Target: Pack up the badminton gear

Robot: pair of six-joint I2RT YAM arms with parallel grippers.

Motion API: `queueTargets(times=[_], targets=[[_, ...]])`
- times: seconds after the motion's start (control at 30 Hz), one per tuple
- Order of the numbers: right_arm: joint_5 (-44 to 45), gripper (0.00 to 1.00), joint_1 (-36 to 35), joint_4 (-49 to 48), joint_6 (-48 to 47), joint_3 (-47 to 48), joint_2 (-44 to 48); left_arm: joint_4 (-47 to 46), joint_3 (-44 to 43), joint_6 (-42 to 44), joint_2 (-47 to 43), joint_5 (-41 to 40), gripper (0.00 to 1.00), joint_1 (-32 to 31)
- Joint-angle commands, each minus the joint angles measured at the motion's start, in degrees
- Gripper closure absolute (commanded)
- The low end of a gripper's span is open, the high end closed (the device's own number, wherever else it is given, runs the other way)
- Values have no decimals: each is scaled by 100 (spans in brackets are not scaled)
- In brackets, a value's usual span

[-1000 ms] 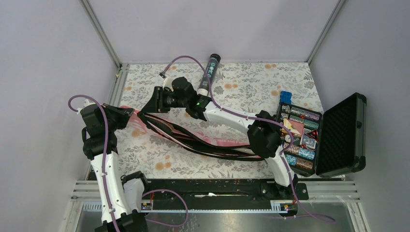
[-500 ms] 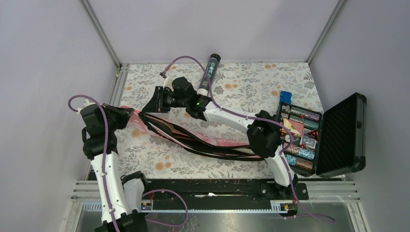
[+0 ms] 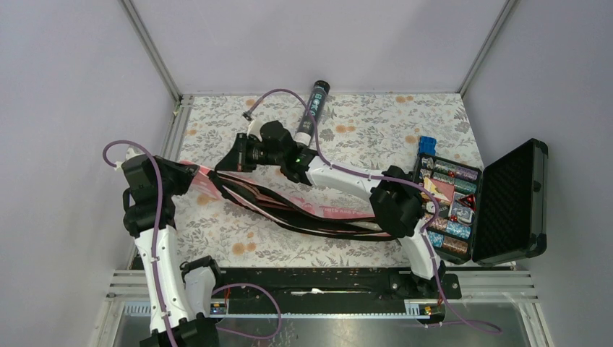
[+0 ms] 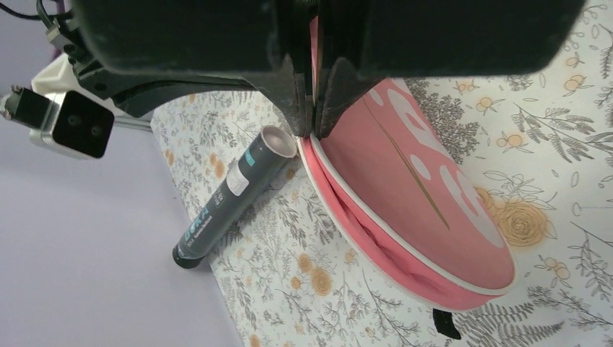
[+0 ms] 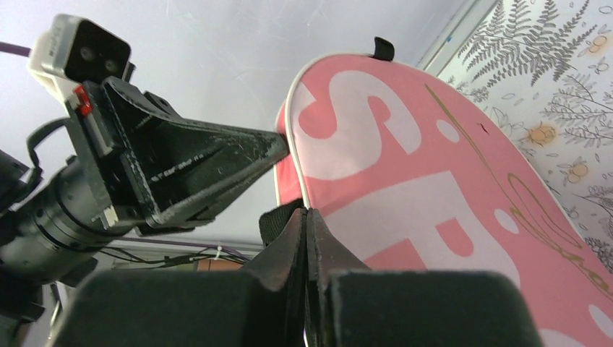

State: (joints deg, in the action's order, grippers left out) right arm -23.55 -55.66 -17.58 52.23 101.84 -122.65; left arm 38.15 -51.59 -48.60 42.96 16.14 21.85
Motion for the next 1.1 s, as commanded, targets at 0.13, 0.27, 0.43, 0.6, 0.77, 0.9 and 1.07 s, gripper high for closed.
queueTargets(times=[0.13, 0.27, 0.43, 0.6, 0.77, 0.9, 1.07], targets=[[731, 100, 61, -236, -581, -1155, 1056, 147, -730, 482, 208, -763, 100, -27], [1045, 100, 90, -205, -840, -1903, 1627, 260, -849, 476, 314, -926, 100, -27], [1635, 100, 100, -99, -950, -2942, 2438, 284, -813, 513, 302, -1099, 100, -24], [2525, 100, 123, 235, -1163, -3991, 3513, 337, -926, 584, 380, -1368, 100, -22], [3150, 100, 194, 693, -1400, -4719, 4493, 284, -925, 557, 443, -1583, 100, -27], [3698, 100, 234, 1229, -1512, -5140, 5128, 247, -963, 564, 556, -1787, 100, -24], [4460, 100, 291, 1983, -1653, -5442, 5800, 194, -1029, 620, 656, -2051, 100, -23]])
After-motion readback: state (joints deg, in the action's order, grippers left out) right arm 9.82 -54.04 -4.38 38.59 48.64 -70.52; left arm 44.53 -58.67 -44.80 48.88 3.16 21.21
